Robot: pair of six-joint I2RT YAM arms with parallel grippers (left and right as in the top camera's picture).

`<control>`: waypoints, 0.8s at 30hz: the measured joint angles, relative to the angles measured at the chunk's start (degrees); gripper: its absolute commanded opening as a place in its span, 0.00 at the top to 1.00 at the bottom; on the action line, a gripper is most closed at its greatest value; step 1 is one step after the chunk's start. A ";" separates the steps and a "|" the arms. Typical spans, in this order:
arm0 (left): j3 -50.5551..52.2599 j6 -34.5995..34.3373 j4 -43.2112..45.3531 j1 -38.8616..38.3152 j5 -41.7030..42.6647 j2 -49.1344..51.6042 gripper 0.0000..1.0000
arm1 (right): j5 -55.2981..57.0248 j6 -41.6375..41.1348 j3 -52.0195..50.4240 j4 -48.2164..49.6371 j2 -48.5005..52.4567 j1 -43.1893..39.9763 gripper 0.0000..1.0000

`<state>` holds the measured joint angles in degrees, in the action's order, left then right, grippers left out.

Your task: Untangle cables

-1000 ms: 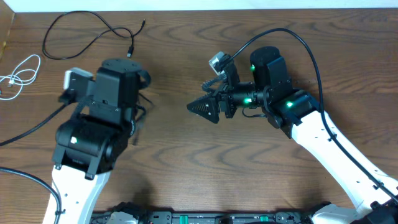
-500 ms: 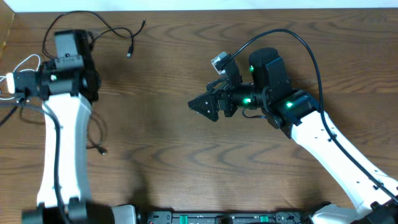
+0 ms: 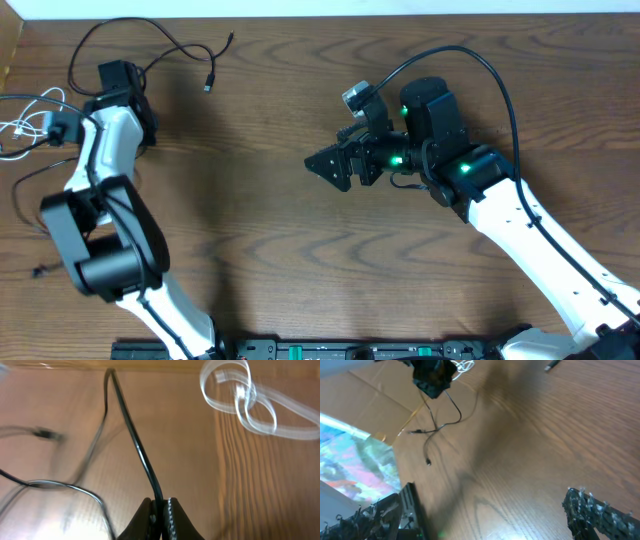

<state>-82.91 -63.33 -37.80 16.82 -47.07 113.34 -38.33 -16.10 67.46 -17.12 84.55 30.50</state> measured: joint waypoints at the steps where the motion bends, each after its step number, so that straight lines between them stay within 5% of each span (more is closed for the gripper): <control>1: 0.00 2.75 1.95 0.00 2.47 1.27 0.93 | 0.55 -0.02 0.00 -0.02 0.00 0.00 0.01; 12: 0.00 22.84 7.17 0.00 32.22 5.01 0.93 | 3.15 0.00 0.00 -0.15 0.00 0.00 0.01; 18: 0.00 39.80 12.41 -0.48 49.03 5.01 0.92 | 3.30 -0.02 0.00 -0.76 0.00 0.00 0.01; 20: 0.00 43.60 13.57 -0.68 50.18 5.01 0.76 | 3.37 0.00 0.00 -1.07 0.00 0.00 0.01; 23: 0.00 46.40 13.68 -0.70 49.46 5.01 0.73 | 3.41 -0.02 0.00 -1.07 0.00 0.00 0.01; 24: 0.00 47.12 13.70 -0.70 48.81 5.01 0.48 | 3.43 -0.02 0.00 -1.25 0.00 0.00 0.01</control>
<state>-82.91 -16.21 -24.10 16.12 1.74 118.34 -34.89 -16.12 67.46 -18.37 84.55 30.50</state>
